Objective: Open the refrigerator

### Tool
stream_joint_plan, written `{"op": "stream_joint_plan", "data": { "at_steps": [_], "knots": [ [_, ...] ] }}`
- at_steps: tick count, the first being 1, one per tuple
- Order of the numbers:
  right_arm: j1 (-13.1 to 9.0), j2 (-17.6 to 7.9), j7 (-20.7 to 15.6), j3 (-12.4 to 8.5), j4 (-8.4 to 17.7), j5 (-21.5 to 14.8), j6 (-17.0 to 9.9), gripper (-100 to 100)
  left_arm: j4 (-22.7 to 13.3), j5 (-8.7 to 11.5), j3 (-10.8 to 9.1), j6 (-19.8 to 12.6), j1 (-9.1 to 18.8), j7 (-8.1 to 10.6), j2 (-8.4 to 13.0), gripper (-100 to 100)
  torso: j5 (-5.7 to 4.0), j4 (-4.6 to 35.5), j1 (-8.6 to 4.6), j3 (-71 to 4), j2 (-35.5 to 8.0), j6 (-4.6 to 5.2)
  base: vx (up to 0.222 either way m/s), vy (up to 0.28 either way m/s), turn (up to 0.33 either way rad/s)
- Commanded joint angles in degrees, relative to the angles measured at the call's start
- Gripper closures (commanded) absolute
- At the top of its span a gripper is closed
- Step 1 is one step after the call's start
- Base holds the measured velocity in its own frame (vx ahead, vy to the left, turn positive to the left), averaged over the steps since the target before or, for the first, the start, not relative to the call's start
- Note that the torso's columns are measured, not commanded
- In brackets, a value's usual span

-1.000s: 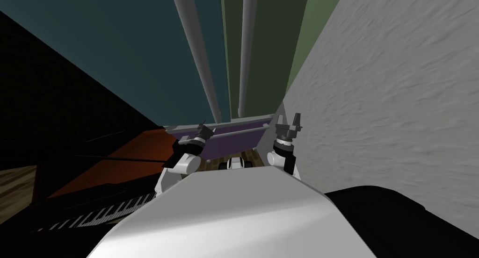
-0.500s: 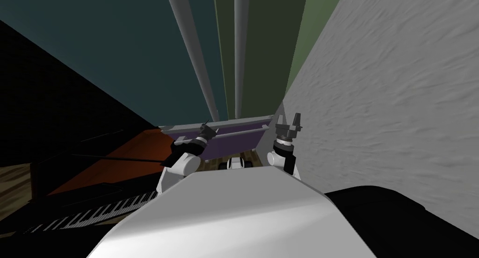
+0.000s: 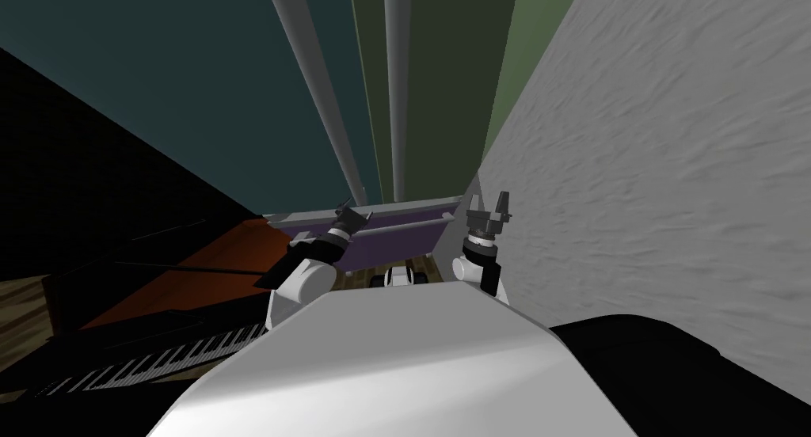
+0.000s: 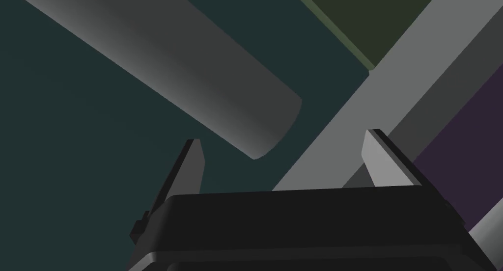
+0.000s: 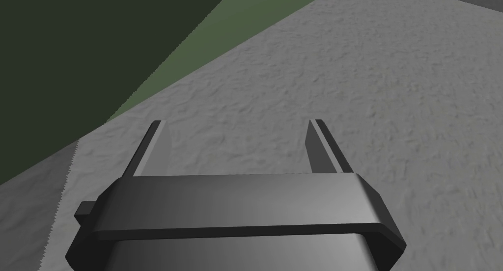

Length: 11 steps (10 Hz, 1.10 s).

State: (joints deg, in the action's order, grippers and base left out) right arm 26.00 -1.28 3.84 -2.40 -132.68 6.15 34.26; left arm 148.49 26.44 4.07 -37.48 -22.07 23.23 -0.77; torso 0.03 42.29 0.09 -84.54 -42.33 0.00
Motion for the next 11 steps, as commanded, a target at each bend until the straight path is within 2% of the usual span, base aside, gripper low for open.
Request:
{"op": "stream_joint_plan", "data": {
  "at_steps": [1,3,4,5,6,7,8,11],
  "knots": [
    [0.0,0.0,0.0,0.0,0.0,0.0,0.0,0,0.8,0.1,0.34,0.2,-0.4,-0.16,-1.1,-100,0.00,0.0,-0.01,0.0,0.0,0.00,0.000,0.000,0.000],
    [0.0,0.0,0.0,0.0,0.0,0.0,0.0,0,1.3,-0.7,-0.24,-2.3,1.7,0.56,-1.7,-100,-0.03,0.0,-0.11,-0.1,0.2,-0.01,0.081,-0.019,0.044],
    [0.0,0.0,0.0,0.0,0.0,0.0,0.0,0,1.2,-0.5,-0.13,-1.5,1.2,0.35,-1.6,-100,-0.05,-0.1,-0.15,-0.2,0.3,0.00,0.046,-0.012,0.007],
    [0.0,0.0,0.0,0.0,0.0,0.0,0.0,0,1.0,0.0,0.30,-0.1,-0.2,-0.10,-1.2,100,-0.03,0.0,-0.09,-0.1,0.0,0.00,-0.056,0.017,-0.036],
    [0.0,0.0,0.0,0.0,0.0,0.0,0.0,0,1.2,-0.4,-0.05,-1.0,0.7,0.21,-1.6,100,-0.01,0.0,-0.09,0.2,-0.3,0.12,-0.028,0.028,0.024],
    [0.0,0.0,0.0,0.0,0.0,0.0,0.0,0,1.2,0.9,1.23,-1.1,1.6,0.17,-0.2,100,-0.08,-0.1,-0.39,0.2,-0.2,0.23,-0.100,0.132,-0.129],
    [0.0,0.0,0.0,0.0,0.0,0.0,0.0,0,1.2,0.9,1.23,-1.1,1.6,0.17,-0.2,100,-0.16,0.1,-0.38,0.2,-0.3,0.33,-0.157,0.207,-0.123],
    [0.0,0.0,0.0,0.0,0.0,0.0,0.0,0,1.0,3.0,3.47,-2.1,2.9,0.17,1.9,100,-0.09,0.2,-0.18,0.2,-0.3,-0.02,-0.150,0.167,-0.099]
  ]
}}
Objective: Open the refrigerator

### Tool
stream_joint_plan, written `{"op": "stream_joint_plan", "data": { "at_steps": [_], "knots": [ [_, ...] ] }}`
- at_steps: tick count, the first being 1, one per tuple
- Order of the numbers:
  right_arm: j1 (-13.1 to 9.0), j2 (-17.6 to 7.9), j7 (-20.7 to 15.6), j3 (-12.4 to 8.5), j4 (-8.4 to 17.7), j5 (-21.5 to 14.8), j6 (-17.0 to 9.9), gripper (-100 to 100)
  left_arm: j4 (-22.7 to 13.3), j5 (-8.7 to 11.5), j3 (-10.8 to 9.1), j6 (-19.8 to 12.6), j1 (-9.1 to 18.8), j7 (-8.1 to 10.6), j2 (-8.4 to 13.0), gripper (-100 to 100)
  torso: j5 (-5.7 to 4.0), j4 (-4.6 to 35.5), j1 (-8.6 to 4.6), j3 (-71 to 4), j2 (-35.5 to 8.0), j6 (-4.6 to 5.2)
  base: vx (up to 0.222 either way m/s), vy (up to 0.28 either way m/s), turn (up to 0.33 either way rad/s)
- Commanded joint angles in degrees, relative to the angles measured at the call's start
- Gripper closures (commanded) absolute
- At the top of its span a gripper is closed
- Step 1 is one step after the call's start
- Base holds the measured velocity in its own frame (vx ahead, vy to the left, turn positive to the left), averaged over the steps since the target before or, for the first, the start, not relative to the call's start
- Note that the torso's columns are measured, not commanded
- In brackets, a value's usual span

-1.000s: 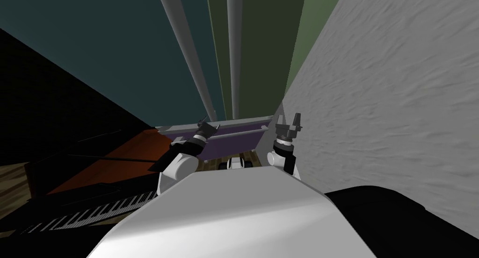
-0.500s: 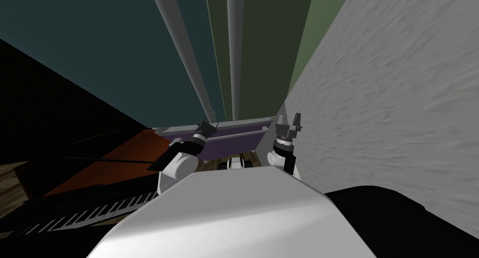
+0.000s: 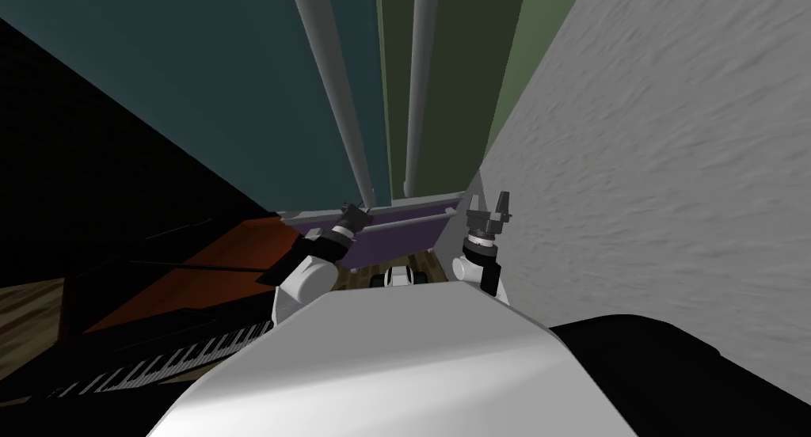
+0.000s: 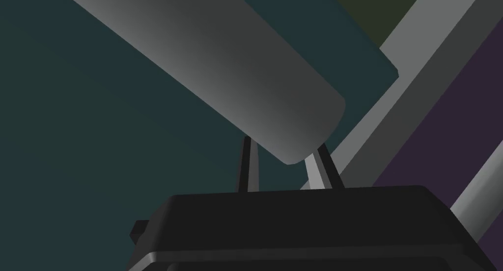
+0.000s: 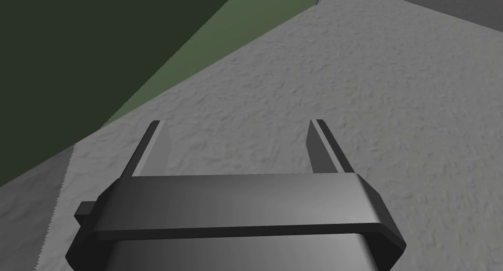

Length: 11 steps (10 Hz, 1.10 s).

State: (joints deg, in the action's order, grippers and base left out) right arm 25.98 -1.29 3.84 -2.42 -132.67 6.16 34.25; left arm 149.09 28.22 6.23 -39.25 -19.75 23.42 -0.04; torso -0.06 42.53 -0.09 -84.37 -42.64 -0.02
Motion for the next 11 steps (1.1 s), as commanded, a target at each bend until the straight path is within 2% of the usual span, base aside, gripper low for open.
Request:
{"op": "stream_joint_plan", "data": {
  "at_steps": [1,5,6,7,8,11],
  "knots": [
    [0.0,0.0,0.0,0.0,0.0,0.0,0.0,0,0.3,1.9,2.06,-0.7,1.1,-0.01,1.8,100,-0.03,0.0,-0.03,0.0,0.0,0.05,-0.168,0.175,-0.114],
    [0.0,0.0,0.0,0.0,0.0,0.0,0.0,0,0.0,4.7,5.04,-2.0,2.8,-0.01,4.6,100,-0.11,0.1,-0.26,0.0,0.0,0.13,-0.190,0.195,-0.111],
    [0.0,0.0,0.0,0.0,0.0,0.0,0.0,0,-0.8,3.6,4.30,-2.4,3.1,0.12,3.7,100,-0.13,0.1,-0.33,0.0,0.0,0.21,-0.088,0.101,-0.036],
    [0.0,0.0,0.0,0.0,0.0,0.0,0.0,0,-1.7,5.2,6.16,-3.1,4.5,-0.38,4.5,100,-0.15,0.0,-0.49,-0.2,0.4,0.05,-0.111,0.166,-0.093],
    [0.0,0.0,0.0,0.0,0.0,0.0,0.0,0,-1.7,5.2,6.16,-3.1,4.5,-0.38,4.5,100,-0.14,-0.1,-0.33,-0.3,0.3,0.31,-0.108,0.228,-0.140],
    [0.0,0.0,0.0,0.0,0.0,0.0,0.0,0,-2.7,7.6,8.61,-3.6,6.6,-1.12,5.6,100,0.03,-0.1,0.06,-0.1,0.2,0.05,-0.106,0.222,-0.114]
  ]
}}
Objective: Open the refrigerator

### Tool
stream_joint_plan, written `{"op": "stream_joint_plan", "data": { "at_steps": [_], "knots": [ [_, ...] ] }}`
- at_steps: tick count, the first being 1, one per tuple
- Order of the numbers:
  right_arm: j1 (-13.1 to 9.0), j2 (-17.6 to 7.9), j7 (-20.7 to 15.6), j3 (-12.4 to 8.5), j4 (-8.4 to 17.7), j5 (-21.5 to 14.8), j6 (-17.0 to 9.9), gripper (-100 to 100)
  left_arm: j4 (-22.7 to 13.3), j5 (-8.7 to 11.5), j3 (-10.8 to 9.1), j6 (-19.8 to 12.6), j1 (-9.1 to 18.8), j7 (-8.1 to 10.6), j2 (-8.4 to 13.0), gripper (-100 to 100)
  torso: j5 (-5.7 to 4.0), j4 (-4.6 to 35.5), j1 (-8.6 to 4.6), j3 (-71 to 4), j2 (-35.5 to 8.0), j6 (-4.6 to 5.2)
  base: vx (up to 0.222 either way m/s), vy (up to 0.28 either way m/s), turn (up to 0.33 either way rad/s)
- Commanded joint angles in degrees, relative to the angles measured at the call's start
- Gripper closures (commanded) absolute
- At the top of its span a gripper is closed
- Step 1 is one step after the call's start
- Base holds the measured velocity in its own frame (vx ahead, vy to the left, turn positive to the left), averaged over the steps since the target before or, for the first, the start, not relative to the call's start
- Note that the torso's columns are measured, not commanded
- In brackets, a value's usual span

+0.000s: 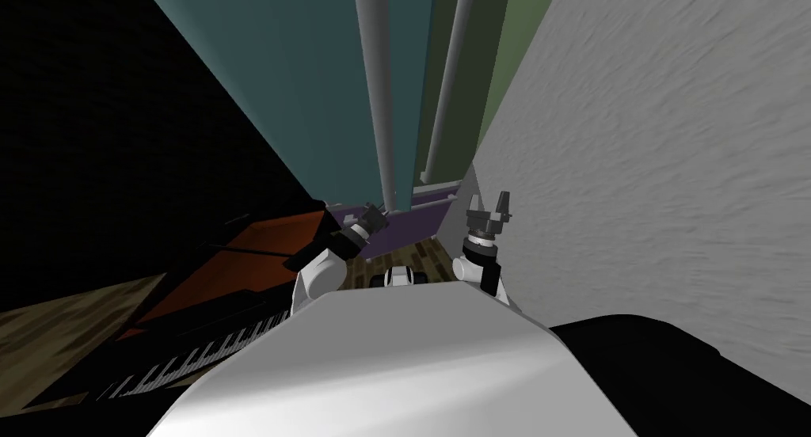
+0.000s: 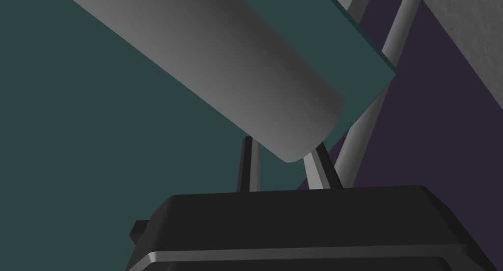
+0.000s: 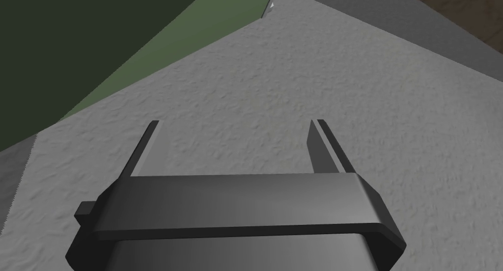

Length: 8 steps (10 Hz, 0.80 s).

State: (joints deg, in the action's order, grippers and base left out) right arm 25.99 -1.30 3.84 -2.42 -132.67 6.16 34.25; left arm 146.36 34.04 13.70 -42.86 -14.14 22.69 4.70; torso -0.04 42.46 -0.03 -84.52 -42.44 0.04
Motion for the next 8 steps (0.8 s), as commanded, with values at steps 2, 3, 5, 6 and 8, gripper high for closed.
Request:
{"op": "stream_joint_plan", "data": {
  "at_steps": [2,3,5,6,8],
  "knots": [
    [0.0,0.0,0.0,0.0,0.0,0.0,0.0,0,-0.7,3.4,2.78,-0.3,2.3,-0.88,1.5,100,0.06,0.1,0.12,0.2,-0.3,-0.04,-0.146,0.237,-0.121],
    [0.0,0.0,0.0,0.0,0.0,0.0,0.0,0,-1.1,4.2,3.60,-0.5,3.0,-1.12,1.9,100,0.01,0.1,0.00,0.2,-0.3,-0.02,-0.141,0.227,-0.117],
    [0.0,0.0,0.0,0.0,0.0,0.0,0.0,0,-1.7,5.8,5.23,-0.8,4.4,-1.61,2.6,100,-0.06,0.1,-0.23,0.2,-0.3,0.06,-0.166,0.226,-0.112],
    [0.0,0.0,0.0,0.0,0.0,0.0,0.0,0,-1.6,5.5,3.78,-1.3,4.0,-1.09,2.7,100,-0.08,0.2,-0.28,0.2,-0.4,0.11,-0.075,0.115,-0.024],
    [0.0,0.0,0.0,0.0,0.0,0.0,0.0,0,-1.9,7.9,5.44,-2.0,4.6,-2.29,3.5,100,-0.18,0.0,-0.47,0.0,0.1,0.28,-0.040,0.211,-0.102]
  ]
}}
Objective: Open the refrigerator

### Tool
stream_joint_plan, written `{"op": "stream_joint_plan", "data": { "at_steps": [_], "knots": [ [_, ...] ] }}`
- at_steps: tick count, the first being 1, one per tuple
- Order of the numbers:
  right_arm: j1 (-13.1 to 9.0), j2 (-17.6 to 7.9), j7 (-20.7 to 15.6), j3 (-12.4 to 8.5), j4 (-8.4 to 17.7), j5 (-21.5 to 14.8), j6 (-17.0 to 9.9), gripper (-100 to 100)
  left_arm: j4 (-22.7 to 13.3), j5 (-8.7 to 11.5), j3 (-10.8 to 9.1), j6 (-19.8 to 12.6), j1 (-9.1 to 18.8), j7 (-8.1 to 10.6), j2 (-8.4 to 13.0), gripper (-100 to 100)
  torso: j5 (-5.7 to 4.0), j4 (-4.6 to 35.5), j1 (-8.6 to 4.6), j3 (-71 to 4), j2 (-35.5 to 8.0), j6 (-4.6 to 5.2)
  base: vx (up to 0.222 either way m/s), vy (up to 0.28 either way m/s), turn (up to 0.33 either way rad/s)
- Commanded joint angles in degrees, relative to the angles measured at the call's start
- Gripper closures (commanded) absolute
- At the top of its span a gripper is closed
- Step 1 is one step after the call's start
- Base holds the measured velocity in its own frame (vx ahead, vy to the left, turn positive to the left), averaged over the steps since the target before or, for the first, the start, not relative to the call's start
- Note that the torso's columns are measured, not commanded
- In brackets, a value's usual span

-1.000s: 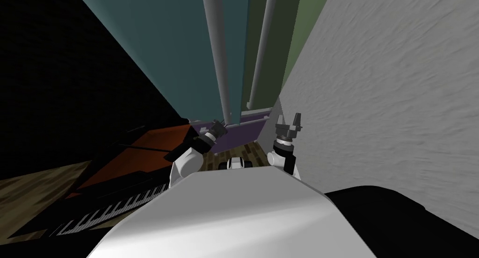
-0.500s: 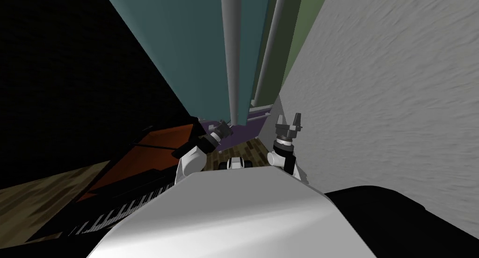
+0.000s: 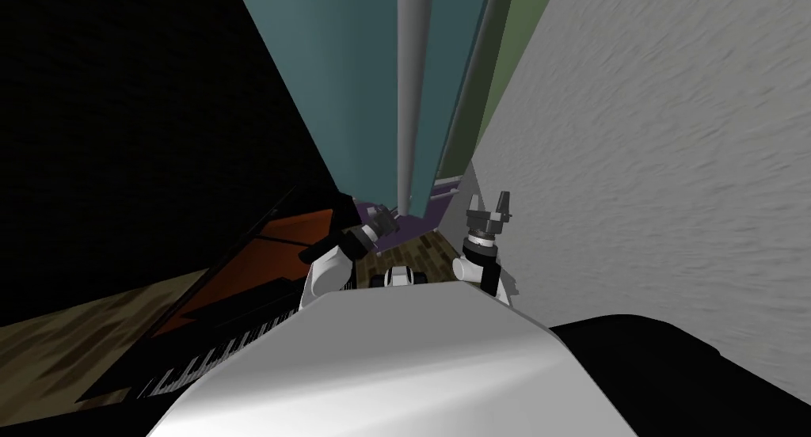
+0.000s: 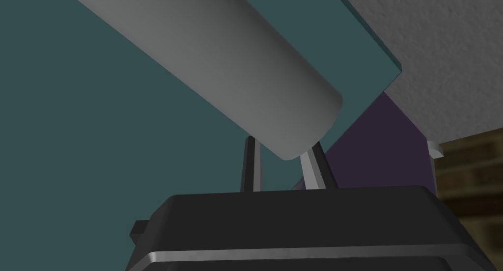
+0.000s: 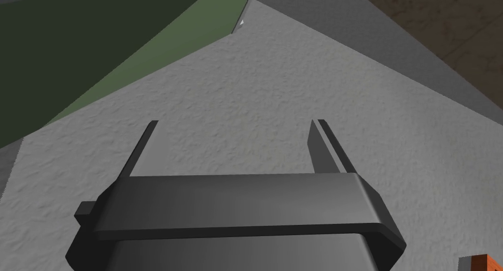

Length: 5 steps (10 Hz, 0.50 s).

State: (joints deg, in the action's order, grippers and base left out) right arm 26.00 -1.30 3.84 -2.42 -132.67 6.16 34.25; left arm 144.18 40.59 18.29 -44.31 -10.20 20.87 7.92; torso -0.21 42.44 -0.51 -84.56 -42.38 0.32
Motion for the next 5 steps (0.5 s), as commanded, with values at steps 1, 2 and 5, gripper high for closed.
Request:
{"op": "stream_joint_plan", "data": {
  "at_steps": [1,2,5],
  "knots": [
    [0.0,0.0,0.0,0.0,0.0,0.0,0.0,0,0.2,2.5,1.64,-0.7,1.0,-1.07,0.5,100,0.09,0.0,0.17,0.0,0.0,-0.16,-0.052,0.208,-0.101],
    [0.0,0.0,0.0,0.0,0.0,0.0,0.0,0,0.1,3.7,2.43,-0.9,1.3,-1.67,0.8,100,0.15,0.0,0.34,0.0,0.0,-0.24,-0.037,0.216,-0.119],
    [0.0,0.0,0.0,0.0,0.0,0.0,0.0,0,-0.1,7.1,4.79,-1.4,2.4,-3.45,1.6,100,0.26,0.1,0.64,0.2,-0.3,-0.31,-0.062,0.239,-0.116]
  ]
}}
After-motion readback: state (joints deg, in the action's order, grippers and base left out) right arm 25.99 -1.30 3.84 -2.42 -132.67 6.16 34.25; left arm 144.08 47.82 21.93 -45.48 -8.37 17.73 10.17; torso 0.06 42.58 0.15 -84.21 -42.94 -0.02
